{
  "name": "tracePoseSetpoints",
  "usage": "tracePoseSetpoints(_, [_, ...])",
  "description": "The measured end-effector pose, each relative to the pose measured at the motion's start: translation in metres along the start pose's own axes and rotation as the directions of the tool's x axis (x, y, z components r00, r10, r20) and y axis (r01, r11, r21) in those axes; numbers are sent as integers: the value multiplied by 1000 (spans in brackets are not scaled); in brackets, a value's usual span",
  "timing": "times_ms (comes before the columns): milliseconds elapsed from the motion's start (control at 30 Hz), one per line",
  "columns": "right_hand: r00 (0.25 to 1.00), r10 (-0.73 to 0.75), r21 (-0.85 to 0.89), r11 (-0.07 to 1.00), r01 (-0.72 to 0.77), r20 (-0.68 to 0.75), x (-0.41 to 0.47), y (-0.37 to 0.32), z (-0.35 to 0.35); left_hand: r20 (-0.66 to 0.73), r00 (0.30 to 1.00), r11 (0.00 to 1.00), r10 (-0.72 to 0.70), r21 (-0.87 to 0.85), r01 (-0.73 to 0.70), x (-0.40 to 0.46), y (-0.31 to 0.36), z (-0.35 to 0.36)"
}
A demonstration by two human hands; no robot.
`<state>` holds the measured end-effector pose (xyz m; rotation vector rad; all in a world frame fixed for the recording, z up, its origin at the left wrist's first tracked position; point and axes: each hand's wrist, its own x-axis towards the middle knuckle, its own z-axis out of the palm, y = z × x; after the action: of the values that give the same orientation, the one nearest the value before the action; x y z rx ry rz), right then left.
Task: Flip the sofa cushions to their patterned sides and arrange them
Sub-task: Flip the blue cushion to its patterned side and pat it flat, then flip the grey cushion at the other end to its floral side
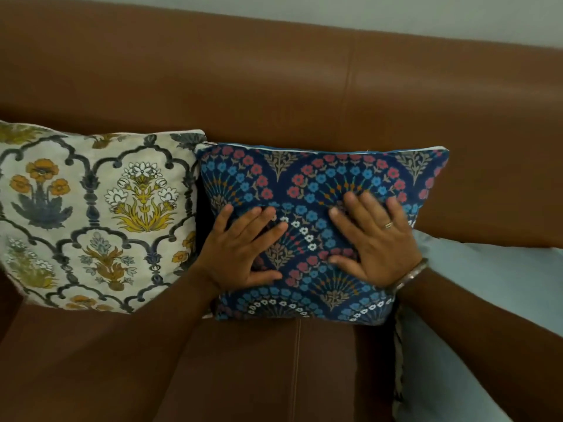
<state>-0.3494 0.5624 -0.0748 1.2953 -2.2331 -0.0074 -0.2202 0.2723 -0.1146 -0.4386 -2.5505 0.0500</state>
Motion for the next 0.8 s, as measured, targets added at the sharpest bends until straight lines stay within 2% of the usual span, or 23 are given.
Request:
tracePoseSetpoints(67, [985, 169, -57, 984, -168, 17, 3, 13, -4, 9, 998, 998, -58, 5, 58, 0, -4, -6])
tracePoseSetpoints(133, [955, 277, -70, 960, -270, 111, 3, 19, -13, 51, 976, 977, -213, 18, 212, -2, -4, -15])
tracePoseSetpoints(233, [897, 347, -12, 934, -358, 273, 9, 16, -43, 193, 835, 855, -515, 47, 517, 21, -5, -46])
tracePoseSetpoints(267, [868, 384, 23, 911, -411, 314, 13, 13, -57, 248, 810, 842, -531, 51, 537, 32, -3, -58])
tracePoseSetpoints(367, [805, 465, 130, 832, -539, 369, 18, 16, -112, 321, 813, 865, -486, 41, 500, 73, 16, -100])
tracePoseSetpoints(433, [756, 505, 192, 764, -616, 418, 9, 27, -146, 326, 753, 803, -571, 31, 595, 97, 36, -123])
tracePoseSetpoints(533, [587, 635, 203, 573, -794, 502, -46, 55, -180, 343, 701, 717, -625, -102, 690, 121, 97, -141])
tracePoseSetpoints(600, [434, 691, 154, 430, -889, 578, -103, 76, -184, 478, 655, 620, -586, -256, 742, 120, 150, -131])
tracePoseSetpoints(633, [344, 699, 112, 356, -928, 627, -134, 86, -183, 600, 590, 531, -541, -300, 792, 117, 179, -121])
tracePoseSetpoints(700, [144, 694, -10, 213, -977, 706, -197, 109, -176, 832, 371, 296, -412, -263, 918, 107, 240, -92])
tracePoseSetpoints(733, [43, 682, -68, 136, -988, 730, -227, 119, -171, 898, 273, 176, -345, -223, 959, 100, 268, -77])
tracePoseSetpoints(800, [-149, 612, -177, -16, -984, 777, -276, 136, -159, 943, 184, -53, -276, -207, 977, 83, 313, -50])
